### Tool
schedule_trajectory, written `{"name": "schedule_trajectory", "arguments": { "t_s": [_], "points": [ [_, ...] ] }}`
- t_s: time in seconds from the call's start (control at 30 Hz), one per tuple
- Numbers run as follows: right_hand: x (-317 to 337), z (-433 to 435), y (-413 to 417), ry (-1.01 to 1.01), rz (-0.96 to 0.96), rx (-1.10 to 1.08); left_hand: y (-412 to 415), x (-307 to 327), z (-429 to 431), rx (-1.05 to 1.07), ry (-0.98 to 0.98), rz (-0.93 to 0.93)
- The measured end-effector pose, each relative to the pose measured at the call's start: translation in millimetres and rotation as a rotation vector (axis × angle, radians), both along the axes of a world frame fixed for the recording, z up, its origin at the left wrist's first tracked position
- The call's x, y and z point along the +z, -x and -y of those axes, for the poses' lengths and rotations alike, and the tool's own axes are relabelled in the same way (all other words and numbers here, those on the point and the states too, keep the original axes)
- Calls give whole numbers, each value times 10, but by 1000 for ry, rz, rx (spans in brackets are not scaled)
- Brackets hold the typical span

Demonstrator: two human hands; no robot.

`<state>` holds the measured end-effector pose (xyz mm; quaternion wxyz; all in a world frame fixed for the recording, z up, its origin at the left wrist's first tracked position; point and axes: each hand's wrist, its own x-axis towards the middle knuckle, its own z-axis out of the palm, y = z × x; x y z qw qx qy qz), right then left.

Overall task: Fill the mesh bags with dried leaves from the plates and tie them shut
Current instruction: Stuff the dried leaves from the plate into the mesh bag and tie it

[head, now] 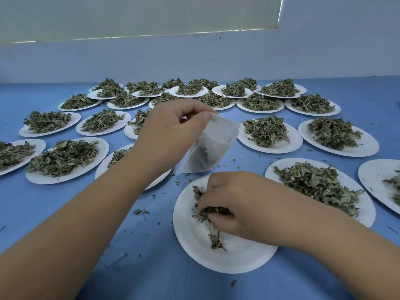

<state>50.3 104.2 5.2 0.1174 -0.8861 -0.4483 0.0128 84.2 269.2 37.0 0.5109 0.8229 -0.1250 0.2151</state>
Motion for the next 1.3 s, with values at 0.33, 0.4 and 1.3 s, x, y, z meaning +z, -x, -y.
{"name": "schedule_trajectory", "arguments": {
  "t_s": [0.33, 0.4, 1.3],
  "points": [
    [177, 125, -73, -204, -111, 3, 42, -180, -77, -48, 29, 37],
    [222, 170, -72, -234, -144, 14, 79, -186, -86, -53, 10, 65],
    [409, 269, -91, -525, -86, -331, 115, -284, 82, 15, -282, 344]
  ]
}}
